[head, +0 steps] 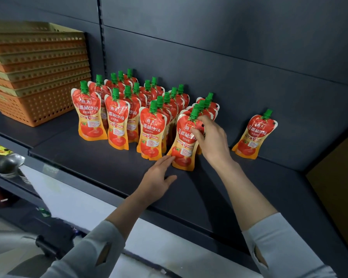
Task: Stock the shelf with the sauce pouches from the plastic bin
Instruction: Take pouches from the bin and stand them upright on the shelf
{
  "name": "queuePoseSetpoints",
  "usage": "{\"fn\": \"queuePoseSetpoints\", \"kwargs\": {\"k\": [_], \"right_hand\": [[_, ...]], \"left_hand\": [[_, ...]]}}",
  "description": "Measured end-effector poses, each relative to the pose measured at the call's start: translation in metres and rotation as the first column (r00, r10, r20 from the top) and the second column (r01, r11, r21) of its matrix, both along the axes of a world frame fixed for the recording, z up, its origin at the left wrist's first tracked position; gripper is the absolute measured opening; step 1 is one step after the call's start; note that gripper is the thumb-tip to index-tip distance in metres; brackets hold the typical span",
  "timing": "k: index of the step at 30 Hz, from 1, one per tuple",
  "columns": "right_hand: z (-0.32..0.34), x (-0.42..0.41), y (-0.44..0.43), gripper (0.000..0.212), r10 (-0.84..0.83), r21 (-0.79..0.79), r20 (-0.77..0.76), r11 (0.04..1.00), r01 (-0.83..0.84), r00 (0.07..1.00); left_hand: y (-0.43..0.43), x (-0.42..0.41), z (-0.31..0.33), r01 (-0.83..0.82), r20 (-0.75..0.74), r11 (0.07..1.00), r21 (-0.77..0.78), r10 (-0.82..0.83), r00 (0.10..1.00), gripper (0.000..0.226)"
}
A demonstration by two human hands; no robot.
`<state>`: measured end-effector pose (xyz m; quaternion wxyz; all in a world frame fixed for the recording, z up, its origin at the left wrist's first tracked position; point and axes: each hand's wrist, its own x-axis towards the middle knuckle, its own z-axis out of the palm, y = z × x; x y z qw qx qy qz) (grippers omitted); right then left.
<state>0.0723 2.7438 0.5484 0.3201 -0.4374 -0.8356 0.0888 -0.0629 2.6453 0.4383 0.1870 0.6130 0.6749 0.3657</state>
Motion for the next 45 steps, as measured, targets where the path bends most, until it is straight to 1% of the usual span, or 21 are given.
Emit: {"fn": "queuePoseSetpoints", "kwargs": {"k": [8,14,17,19,21,23,25,28,30,32,34,36,38,40,42,45], "right_hand": [[0.001,0.004,-0.007,0.045,-0.003,0.01,0.044,1.0,0.002,0.999],[-0.004,0.008,-0.029,0.049,-0.054,0.041,0.028,0.998,0.052,0.998],[-0.013,0.009,-0.048,0.057,-0.114,0.112,-0.037,0.987,0.117,0.993],[-0.022,0.007,-0.067,0.057,-0.148,0.165,-0.089,0.973,0.161,0.985],[-0.037,0.003,-0.092,0.053,-0.152,0.182,-0.139,0.967,0.176,0.979],[-0.055,-0.008,-0.123,0.046,-0.118,0.156,-0.192,0.977,0.149,0.974],[-0.079,-0.025,-0.158,0.038,-0.046,0.137,-0.211,0.988,0.076,0.976],[-0.124,-0.058,-0.215,0.029,0.074,0.05,-0.204,0.997,-0.065,0.976],[-0.156,-0.08,-0.251,0.029,0.177,-0.027,-0.178,0.983,-0.184,0.968],[-0.195,-0.103,-0.287,0.031,0.299,-0.127,-0.101,0.942,-0.31,0.949],[-0.234,-0.125,-0.319,0.031,0.422,-0.234,-0.005,0.881,-0.412,0.906],[-0.268,-0.144,-0.343,0.029,0.537,-0.392,0.083,0.792,-0.468,0.84],[-0.295,-0.162,-0.358,0.032,0.642,-0.554,0.19,0.695,-0.458,0.743],[-0.322,-0.184,-0.364,0.037,0.725,-0.656,0.273,0.621,-0.429,0.632],[-0.353,-0.209,-0.365,0.04,0.771,-0.702,0.334,0.587,-0.403,0.542],[-0.408,-0.25,-0.368,0.045,0.801,-0.746,0.413,0.571,-0.345,0.434]], "left_hand": [[-0.017,-0.009,0.006,0.003,0.052,1.0,0.006,-0.004,0.999,0.059],[-0.048,-0.027,0.015,-0.031,0.114,0.995,0.1,0.019,0.993,0.049],[-0.075,-0.043,0.017,-0.083,0.148,0.985,0.151,0.06,0.987,0.043],[-0.096,-0.054,0.018,-0.131,0.194,0.975,0.177,0.096,0.976,0.039],[-0.123,-0.066,0.015,-0.191,0.243,0.964,0.187,0.143,0.96,0.036],[-0.153,-0.078,0.008,-0.262,0.259,0.942,0.211,0.205,0.944,0.033],[-0.187,-0.091,-0.008,-0.337,0.315,0.922,0.192,0.267,0.911,0.028],[-0.242,-0.111,-0.043,-0.461,0.393,0.885,0.07,0.4,0.828,0.027],[-0.279,-0.12,-0.073,-0.533,0.39,0.846,-0.019,0.497,0.775,0.029],[-0.323,-0.127,-0.11,-0.591,0.347,0.797,-0.127,0.594,0.726,0.028],[-0.366,-0.128,-0.149,-0.639,0.318,0.733,-0.233,0.678,0.662,0.031],[-0.405,-0.123,-0.187,-0.681,0.294,0.633,-0.368,0.774,0.56,0.032],[-0.436,-0.113,-0.216,-0.7,0.288,0.532,-0.477,0.847,0.447,0.033],[-0.457,-0.104,-0.238,-0.703,0.303,0.443,-0.557,0.896,0.324,0.037],[-0.469,-0.103,-0.259,-0.701,0.284,0.354,-0.619,0.933,0.221,0.042],[-0.473,-0.112,-0.294,-0.687,0.24,0.269,-0.675,0.961,0.14,0.045]]}}
